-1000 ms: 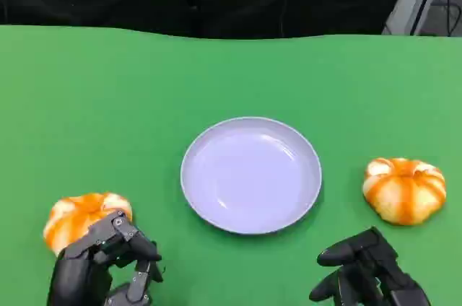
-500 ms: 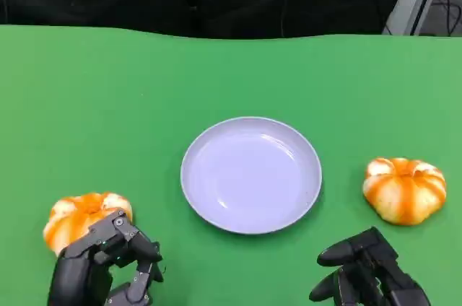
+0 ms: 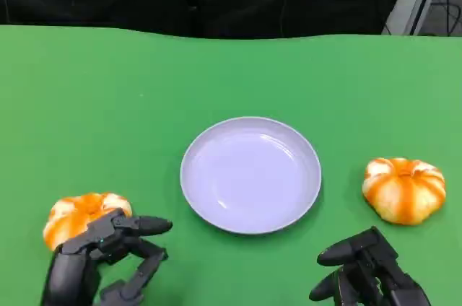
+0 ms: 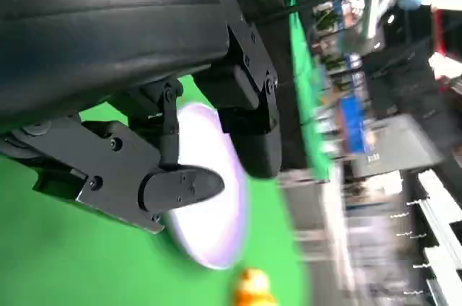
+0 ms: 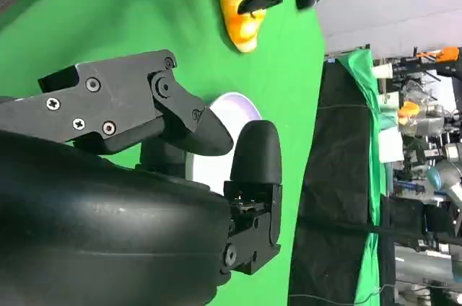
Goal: Grasp the bread from the table and place it into the plate.
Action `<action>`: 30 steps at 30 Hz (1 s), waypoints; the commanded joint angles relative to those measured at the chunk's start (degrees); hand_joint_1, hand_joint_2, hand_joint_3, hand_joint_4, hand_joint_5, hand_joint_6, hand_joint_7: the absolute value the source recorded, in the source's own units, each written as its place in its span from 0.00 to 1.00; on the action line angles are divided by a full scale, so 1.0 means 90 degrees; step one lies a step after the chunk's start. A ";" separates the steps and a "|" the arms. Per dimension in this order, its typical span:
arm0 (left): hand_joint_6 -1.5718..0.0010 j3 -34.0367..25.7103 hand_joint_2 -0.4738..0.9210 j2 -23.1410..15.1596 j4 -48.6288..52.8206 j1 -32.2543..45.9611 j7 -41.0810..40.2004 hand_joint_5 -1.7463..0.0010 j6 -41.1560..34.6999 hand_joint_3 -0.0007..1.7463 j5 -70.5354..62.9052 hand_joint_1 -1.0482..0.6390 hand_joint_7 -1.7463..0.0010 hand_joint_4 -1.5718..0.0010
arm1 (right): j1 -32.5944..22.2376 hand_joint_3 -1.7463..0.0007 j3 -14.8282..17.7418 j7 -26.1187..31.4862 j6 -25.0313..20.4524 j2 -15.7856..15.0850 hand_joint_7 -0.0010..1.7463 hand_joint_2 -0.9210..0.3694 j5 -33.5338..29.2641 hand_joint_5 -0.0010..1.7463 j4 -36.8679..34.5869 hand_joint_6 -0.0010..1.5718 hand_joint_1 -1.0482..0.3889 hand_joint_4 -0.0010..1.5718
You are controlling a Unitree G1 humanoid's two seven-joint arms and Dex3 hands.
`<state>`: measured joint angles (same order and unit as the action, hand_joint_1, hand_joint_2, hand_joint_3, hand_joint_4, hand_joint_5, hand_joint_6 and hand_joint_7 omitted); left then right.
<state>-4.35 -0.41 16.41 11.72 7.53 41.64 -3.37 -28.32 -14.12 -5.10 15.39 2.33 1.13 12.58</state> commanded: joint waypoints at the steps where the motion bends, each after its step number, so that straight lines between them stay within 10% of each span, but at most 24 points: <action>1: 0.55 -0.0202 1.00 -0.0330 -0.0131 -0.0083 -0.1020 0.55 0.0112 0.05 -0.1362 0.42 0.93 0.66 | -0.0016 0.45 -0.0001 0.0044 0.0001 0.0009 1.00 0.00 0.0029 1.00 0.0048 0.06 0.54 0.13; 11: 0.73 0.0002 1.00 -0.1178 -0.1141 -0.0058 -0.2350 0.73 -0.1576 0.06 -0.4154 0.32 1.00 0.87 | -0.0015 0.44 -0.0037 0.0051 0.0011 0.0000 1.00 0.00 0.0018 1.00 0.0034 0.06 0.54 0.13; 30: 0.83 0.1496 1.00 -0.1814 -0.1882 -0.0871 -0.0405 0.85 -0.5578 0.06 -0.6035 0.30 1.00 0.92 | -0.0075 0.42 -0.0160 0.0188 0.0017 0.0019 1.00 0.00 -0.0111 1.00 0.0088 0.06 0.54 0.13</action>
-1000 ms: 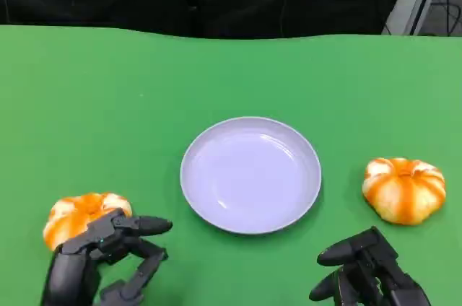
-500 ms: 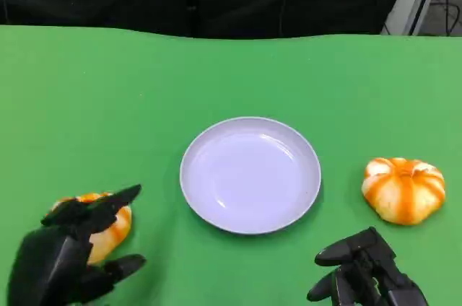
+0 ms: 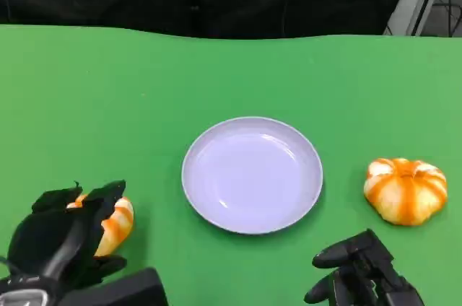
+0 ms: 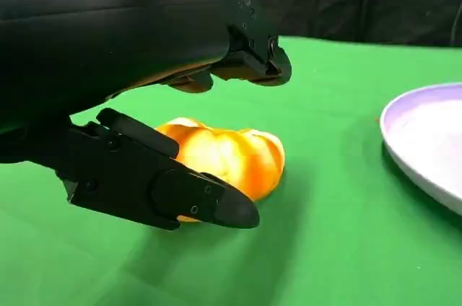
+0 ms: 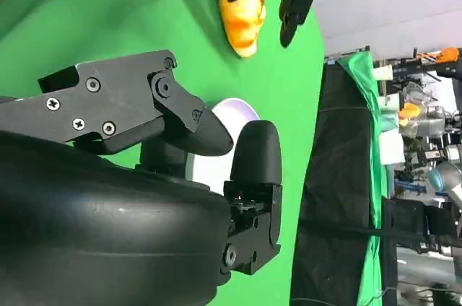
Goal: Grasp the bread from the table and place it into the plate.
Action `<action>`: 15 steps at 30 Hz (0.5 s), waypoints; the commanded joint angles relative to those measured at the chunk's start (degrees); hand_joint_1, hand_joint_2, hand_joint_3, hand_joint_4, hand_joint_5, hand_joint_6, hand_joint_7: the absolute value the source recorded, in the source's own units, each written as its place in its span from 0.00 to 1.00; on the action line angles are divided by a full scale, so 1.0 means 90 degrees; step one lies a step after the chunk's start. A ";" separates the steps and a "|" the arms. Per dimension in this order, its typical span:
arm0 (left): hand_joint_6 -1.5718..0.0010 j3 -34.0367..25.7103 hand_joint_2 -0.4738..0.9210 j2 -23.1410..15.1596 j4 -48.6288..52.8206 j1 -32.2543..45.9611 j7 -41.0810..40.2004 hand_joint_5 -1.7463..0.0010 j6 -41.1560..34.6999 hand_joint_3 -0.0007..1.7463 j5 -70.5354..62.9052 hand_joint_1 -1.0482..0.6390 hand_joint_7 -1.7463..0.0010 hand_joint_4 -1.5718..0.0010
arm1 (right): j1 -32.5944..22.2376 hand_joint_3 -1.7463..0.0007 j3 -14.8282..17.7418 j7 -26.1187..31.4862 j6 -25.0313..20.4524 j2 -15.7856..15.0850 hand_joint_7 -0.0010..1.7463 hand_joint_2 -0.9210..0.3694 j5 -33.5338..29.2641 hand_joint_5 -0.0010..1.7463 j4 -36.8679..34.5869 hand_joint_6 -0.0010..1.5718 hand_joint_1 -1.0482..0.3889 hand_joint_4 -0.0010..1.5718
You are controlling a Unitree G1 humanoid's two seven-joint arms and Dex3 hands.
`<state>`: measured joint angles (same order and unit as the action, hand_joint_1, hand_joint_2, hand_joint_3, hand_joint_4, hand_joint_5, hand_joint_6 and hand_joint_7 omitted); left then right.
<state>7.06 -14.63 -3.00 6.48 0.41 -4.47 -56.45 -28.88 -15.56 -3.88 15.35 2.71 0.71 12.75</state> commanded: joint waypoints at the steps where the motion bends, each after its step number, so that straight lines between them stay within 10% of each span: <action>1: 0.83 0.0304 1.00 -0.0270 0.0343 -0.0363 0.0481 0.85 -0.0577 0.07 -0.0167 0.29 1.00 0.92 | -0.0008 0.42 -0.0006 0.0062 0.0030 -0.0021 1.00 0.00 -0.0075 1.00 0.0063 0.06 0.55 0.13; 13: 0.80 0.0698 1.00 -0.0349 0.1802 -0.1125 -0.0169 0.86 -0.0810 0.09 0.0263 0.29 0.99 0.88 | -0.0022 0.41 -0.0014 0.0084 -0.0119 -0.0032 1.00 0.00 -0.0035 1.00 0.0190 0.06 0.55 0.12; 14: 0.55 0.0622 1.00 -0.0327 0.1987 -0.1168 -0.0432 0.43 -0.0600 0.12 0.0483 0.38 0.86 0.68 | -0.0022 0.42 -0.0007 0.0073 -0.0131 -0.0046 1.00 0.00 -0.0025 1.00 0.0202 0.06 0.54 0.13; 15: 0.47 0.0584 1.00 -0.0323 0.2135 -0.1204 -0.0636 0.26 -0.0443 0.13 0.0652 0.42 0.81 0.62 | -0.0022 0.42 -0.0002 0.0066 -0.0140 -0.0055 1.00 0.00 -0.0019 1.00 0.0211 0.06 0.54 0.13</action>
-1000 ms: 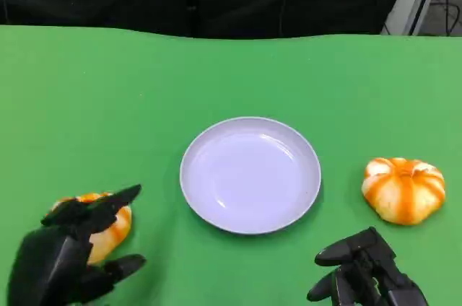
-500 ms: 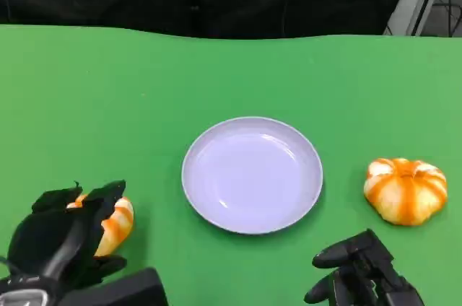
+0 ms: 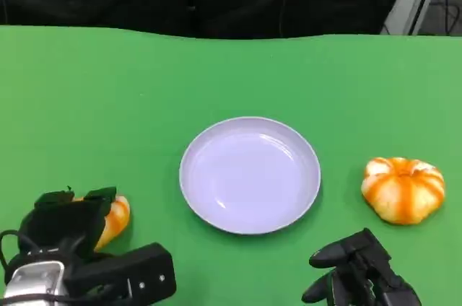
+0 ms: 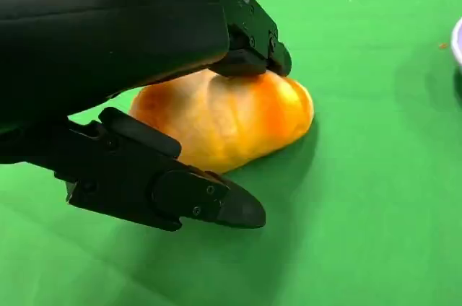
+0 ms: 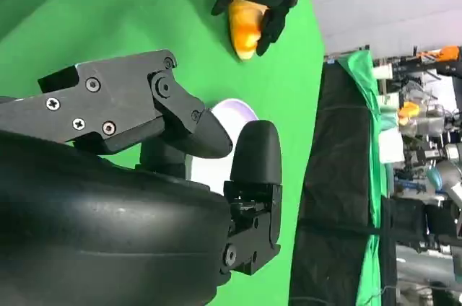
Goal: Grasp the bread from the table and place it into the plate.
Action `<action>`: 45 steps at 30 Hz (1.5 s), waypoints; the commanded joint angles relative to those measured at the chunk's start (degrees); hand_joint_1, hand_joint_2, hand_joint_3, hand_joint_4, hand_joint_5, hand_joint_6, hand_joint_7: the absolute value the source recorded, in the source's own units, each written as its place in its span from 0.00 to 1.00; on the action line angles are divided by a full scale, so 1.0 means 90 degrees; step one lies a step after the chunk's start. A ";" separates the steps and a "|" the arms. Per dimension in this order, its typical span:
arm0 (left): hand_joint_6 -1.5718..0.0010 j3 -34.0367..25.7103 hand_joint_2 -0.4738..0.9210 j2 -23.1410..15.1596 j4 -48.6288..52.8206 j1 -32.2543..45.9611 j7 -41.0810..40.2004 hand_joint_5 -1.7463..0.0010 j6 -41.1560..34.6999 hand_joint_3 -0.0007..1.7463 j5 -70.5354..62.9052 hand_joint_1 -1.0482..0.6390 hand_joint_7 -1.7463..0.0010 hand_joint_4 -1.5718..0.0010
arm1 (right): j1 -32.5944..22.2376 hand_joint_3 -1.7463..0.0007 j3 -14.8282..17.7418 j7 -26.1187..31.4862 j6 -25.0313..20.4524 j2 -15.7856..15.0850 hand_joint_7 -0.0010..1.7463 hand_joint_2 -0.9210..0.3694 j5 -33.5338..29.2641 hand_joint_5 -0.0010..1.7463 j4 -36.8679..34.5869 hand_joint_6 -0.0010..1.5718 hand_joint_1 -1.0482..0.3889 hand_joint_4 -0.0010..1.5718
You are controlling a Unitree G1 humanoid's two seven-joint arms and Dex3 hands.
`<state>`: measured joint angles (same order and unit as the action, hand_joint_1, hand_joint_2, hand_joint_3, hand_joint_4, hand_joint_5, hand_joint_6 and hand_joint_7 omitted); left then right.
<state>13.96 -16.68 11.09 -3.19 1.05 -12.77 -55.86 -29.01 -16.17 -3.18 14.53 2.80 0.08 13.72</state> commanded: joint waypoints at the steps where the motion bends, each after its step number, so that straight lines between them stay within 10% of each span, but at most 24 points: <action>1: 0.43 -0.0221 1.00 -0.0119 0.0599 -0.0094 -0.0969 0.18 0.0727 0.14 0.0759 0.43 0.79 0.60 | -0.0005 0.43 0.0065 0.0010 -0.0046 -0.0057 1.00 0.00 0.0025 1.00 0.0099 0.06 0.54 0.13; 3: 0.48 -0.0207 0.96 -0.0185 0.0604 -0.0048 -0.1249 0.04 0.0985 0.26 0.0933 0.44 0.35 0.48 | -0.0001 0.43 0.0060 0.0042 -0.0038 -0.0043 1.00 0.00 -0.0011 1.00 0.0090 0.06 0.55 0.13; 7: 0.61 -0.0187 0.85 -0.0348 0.0334 0.0200 -0.1856 0.00 0.1706 0.50 0.1188 0.45 0.03 0.49 | 0.0003 0.43 0.0061 0.0026 -0.0075 -0.0044 1.00 0.00 0.0036 1.00 0.0111 0.06 0.55 0.13; 27: 0.62 0.0259 0.65 -0.0204 0.0737 -0.0312 -0.4106 0.00 0.3342 0.72 0.0813 0.50 0.00 0.49 | 0.0048 0.43 0.0084 0.0003 -0.0144 -0.0048 1.00 0.00 0.0074 1.00 0.0088 0.06 0.55 0.13; 45: 0.57 0.1525 0.61 0.1079 0.2813 -0.2600 -0.4790 0.00 0.3654 0.78 0.0583 0.49 0.00 0.43 | 0.0039 0.43 0.0063 -0.0026 -0.0066 -0.0052 1.00 0.00 0.0070 1.00 0.0033 0.06 0.55 0.13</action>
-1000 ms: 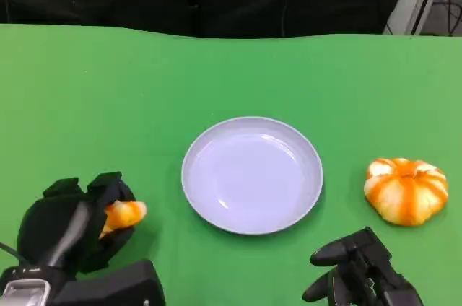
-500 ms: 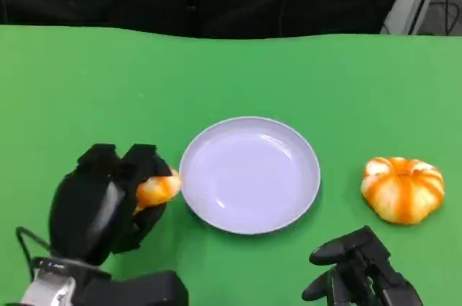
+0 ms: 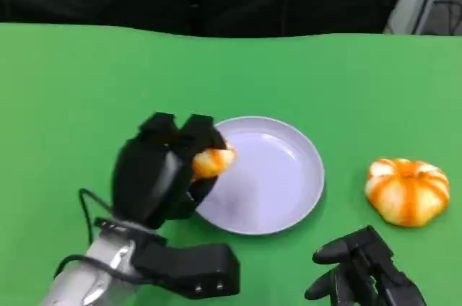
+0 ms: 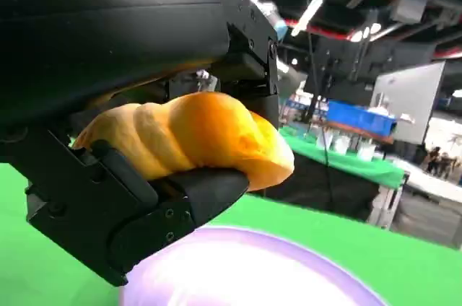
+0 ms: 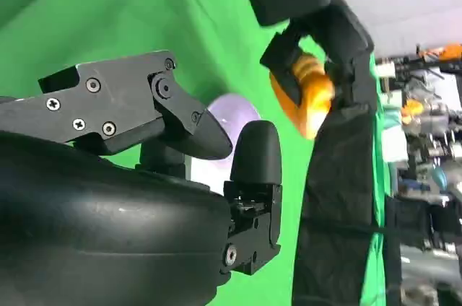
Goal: Grasp the bread from the table and place it into the plate.
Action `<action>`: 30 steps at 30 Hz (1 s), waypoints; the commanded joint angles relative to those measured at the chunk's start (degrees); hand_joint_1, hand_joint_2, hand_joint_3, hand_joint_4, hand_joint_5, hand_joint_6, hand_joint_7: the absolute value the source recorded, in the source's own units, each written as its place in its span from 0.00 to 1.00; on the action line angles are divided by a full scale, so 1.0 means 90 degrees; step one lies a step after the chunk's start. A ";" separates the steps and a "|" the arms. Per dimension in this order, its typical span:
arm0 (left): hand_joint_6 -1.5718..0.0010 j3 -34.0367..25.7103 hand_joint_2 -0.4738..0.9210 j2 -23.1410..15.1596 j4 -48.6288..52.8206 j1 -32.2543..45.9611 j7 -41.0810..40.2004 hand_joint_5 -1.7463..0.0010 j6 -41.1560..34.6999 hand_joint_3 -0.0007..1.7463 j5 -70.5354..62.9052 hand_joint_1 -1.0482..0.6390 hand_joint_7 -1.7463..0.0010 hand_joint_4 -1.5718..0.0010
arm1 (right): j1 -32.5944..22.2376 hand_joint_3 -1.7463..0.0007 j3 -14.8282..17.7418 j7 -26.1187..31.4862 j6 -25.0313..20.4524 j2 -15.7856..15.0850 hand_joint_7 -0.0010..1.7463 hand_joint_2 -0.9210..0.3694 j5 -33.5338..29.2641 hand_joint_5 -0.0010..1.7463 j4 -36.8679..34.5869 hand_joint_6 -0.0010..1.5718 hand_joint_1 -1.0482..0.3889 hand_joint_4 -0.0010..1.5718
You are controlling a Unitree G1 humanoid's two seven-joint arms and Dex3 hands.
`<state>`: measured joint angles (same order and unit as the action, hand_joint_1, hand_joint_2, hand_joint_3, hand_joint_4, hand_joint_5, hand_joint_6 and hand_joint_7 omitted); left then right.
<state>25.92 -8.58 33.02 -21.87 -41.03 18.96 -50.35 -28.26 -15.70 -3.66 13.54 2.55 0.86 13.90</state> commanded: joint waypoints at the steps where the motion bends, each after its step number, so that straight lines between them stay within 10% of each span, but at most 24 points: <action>1: 0.57 0.0224 0.61 0.0189 0.0456 -0.0577 -0.0146 0.00 0.0155 0.78 -0.0013 0.49 0.00 0.43 | -0.0041 0.43 0.0007 0.0027 0.0050 -0.0026 1.00 0.00 -0.0017 1.00 0.0010 0.06 0.55 0.13; 5: 0.62 0.0377 0.69 0.0252 0.0656 -0.0827 0.0763 0.08 0.0072 0.68 0.0193 0.47 0.17 0.54 | -0.0063 0.43 -0.0026 0.0038 0.0077 -0.0024 1.00 0.00 -0.0031 1.00 -0.0001 0.06 0.55 0.13; 10: 0.87 0.0535 0.96 0.0159 0.0442 -0.0903 0.2077 0.53 -0.0234 0.22 0.0308 0.36 0.70 0.94 | -0.0059 0.43 -0.0026 0.0046 0.0064 -0.0030 1.00 0.00 -0.0035 1.00 -0.0004 0.06 0.55 0.13; 12: 0.92 0.0554 0.99 0.0142 0.0348 -0.0880 0.2264 0.62 -0.0331 0.18 0.0301 0.33 0.76 0.98 | -0.0055 0.43 -0.0024 0.0043 0.0068 -0.0035 1.00 0.00 -0.0038 1.00 -0.0008 0.06 0.54 0.13; 18: 1.00 0.0609 1.00 0.0010 -0.0370 -0.0652 0.3783 0.97 -0.1258 0.25 0.0375 0.14 0.93 1.00 | -0.0081 0.44 -0.0031 0.0051 0.0015 -0.0030 1.00 0.00 -0.0035 1.00 0.0044 0.06 0.54 0.14; 30: 1.00 0.0530 1.00 -0.0454 -0.1283 -0.0384 0.5152 1.00 -0.1600 0.32 0.0711 0.05 1.00 1.00 | -0.0180 0.45 -0.0085 0.0093 0.0004 -0.0007 1.00 0.00 -0.0035 1.00 0.0120 0.06 0.54 0.13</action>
<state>31.33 -11.13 23.20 -26.58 3.72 4.78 -44.94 -29.52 -16.51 -3.07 13.44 2.64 0.66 14.43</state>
